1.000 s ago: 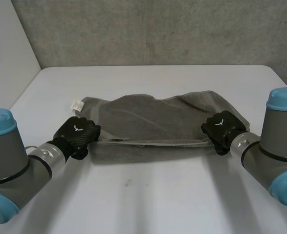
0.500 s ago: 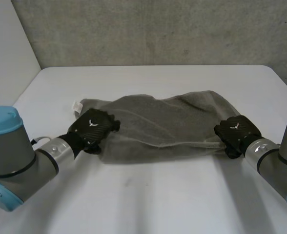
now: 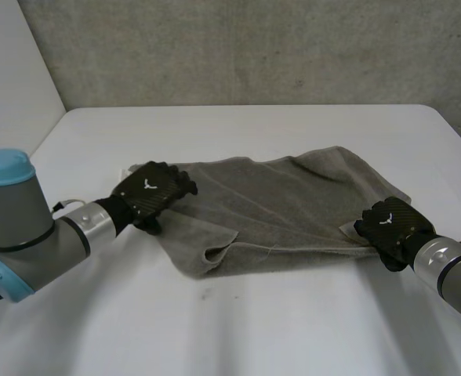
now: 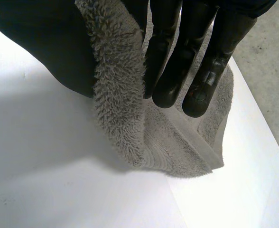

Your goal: Fold the towel.

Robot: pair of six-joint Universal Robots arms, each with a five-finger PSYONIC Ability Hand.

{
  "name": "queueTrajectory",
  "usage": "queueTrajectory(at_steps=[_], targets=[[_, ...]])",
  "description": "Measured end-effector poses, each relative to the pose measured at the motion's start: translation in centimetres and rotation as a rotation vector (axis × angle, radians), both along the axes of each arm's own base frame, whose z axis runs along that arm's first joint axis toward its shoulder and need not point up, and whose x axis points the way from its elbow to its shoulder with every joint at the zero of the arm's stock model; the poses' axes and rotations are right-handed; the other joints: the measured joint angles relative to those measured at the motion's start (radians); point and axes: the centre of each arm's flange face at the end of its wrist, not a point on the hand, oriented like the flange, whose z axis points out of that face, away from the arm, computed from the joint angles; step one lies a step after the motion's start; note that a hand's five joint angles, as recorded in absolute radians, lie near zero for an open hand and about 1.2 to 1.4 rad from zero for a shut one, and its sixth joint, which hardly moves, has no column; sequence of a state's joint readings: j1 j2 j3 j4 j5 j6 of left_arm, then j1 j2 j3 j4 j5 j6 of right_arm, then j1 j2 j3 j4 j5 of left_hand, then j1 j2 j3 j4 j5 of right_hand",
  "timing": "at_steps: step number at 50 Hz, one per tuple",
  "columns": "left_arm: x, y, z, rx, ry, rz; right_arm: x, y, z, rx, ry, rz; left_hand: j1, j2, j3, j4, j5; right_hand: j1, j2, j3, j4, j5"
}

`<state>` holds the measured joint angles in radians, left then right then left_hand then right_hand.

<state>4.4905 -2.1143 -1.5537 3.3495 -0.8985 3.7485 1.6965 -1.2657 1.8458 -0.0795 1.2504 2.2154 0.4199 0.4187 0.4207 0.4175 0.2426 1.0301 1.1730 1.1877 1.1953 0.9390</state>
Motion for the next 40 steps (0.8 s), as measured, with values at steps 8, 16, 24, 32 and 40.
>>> queueTrajectory(at_steps=[8, 16, 24, 32, 40], targets=[[-1.5, 0.7, -0.2, 0.067, 0.012, -0.114, 0.1, 0.1, -0.1, 0.005, -0.007, 0.003, 0.000, 0.000, 0.000, -0.001, -0.001, 0.000, 0.000, 0.000, 0.000, 0.000], [-3.0, 2.2, -0.5, 0.069, 0.000, -0.212, 0.1, 0.1, -0.2, 0.007, -0.007, 0.002, 0.000, 0.000, 0.000, -0.001, -0.001, 0.000, 0.000, 0.000, 0.000, 0.004], [-3.5, 4.0, -1.7, 0.067, -0.092, -0.285, 0.1, 0.1, -0.2, 0.007, -0.007, 0.001, 0.006, 0.007, 0.006, 0.010, 0.011, 0.000, 0.000, 0.000, 0.000, 0.005], [-3.0, 5.0, -2.6, 0.039, -0.217, -0.345, 0.1, 0.0, -0.1, 0.004, -0.007, 0.001, 0.074, 0.075, 0.071, 0.075, 0.075, 0.000, 0.000, 0.000, 0.000, 0.005], [-2.7, 5.8, -2.7, 0.029, -0.281, -0.370, 0.1, 0.0, -0.1, 0.001, -0.007, 0.001, 0.333, 0.328, 0.326, 0.329, 0.328, 0.000, 0.000, 0.000, 0.000, 0.005]])
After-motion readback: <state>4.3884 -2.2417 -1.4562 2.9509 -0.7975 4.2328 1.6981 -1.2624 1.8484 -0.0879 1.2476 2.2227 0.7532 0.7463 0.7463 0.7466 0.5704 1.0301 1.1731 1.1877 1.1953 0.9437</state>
